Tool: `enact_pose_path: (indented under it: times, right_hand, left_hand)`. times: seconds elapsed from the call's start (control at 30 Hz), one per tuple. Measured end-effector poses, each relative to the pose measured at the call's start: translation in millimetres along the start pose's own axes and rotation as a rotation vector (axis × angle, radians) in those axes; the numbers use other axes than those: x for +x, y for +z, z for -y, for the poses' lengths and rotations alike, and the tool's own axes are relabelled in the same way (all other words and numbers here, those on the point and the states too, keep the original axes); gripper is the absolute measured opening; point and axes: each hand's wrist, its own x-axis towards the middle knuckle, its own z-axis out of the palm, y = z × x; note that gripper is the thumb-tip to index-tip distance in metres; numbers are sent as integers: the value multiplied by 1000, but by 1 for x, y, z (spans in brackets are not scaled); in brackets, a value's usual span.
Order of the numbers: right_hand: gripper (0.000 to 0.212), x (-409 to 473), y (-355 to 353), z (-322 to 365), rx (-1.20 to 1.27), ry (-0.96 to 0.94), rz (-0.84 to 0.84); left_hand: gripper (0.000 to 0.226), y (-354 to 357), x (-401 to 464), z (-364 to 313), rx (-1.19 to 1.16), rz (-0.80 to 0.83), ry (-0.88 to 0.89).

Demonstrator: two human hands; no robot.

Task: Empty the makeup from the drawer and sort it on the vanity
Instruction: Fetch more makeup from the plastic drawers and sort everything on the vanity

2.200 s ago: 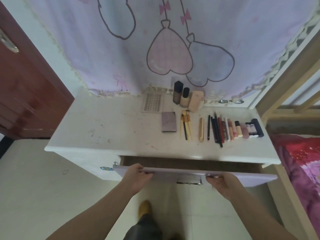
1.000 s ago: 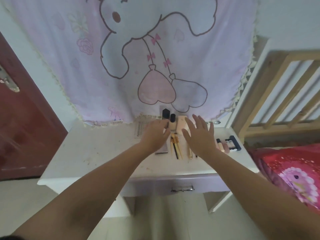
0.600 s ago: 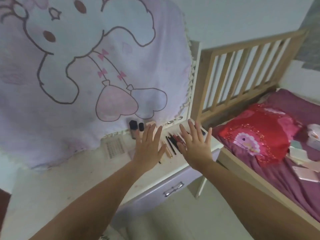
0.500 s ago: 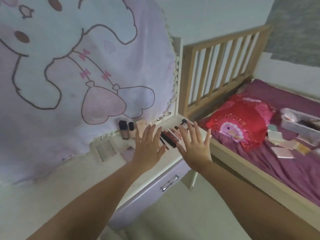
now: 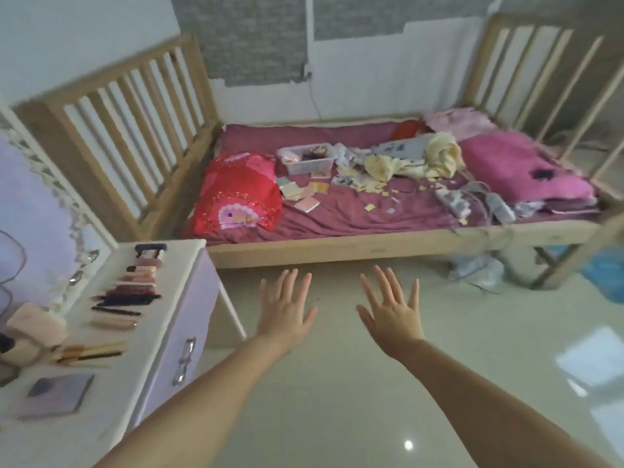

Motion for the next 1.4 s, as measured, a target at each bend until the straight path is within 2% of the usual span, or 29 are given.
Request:
enact_pose_path:
  times: [0.2,0.37,0.53,0.7,0.83,0.97,1.4]
  right_hand:
    - [60,-146,3,-146,17,427,38]
    - [59,-300,7,-235,44,712,95]
    - [60,-454,22,-289,147,1050,112]
    - [59,-564,37,-309,277,1370,122]
    - [58,-612,50,-323,357,1527,165]
    - [57,-635,63,-359,400,1597,192]
    - [53,-643,71,-569,556,1742,234]
  left_hand:
    - [64,30,5,-179,8,138,331]
    - [64,53,-45,-348,-42,236,554]
    - [63,72,-128,-502,-58,353,813]
    - [61,88,-195,-606,-41,448,1032]
    - [60,105,-222,-664,9,510,1152]
    - [62,128,-221,-719,78,539,1226]
    - [60,178,-134,-927,199,693,1299]
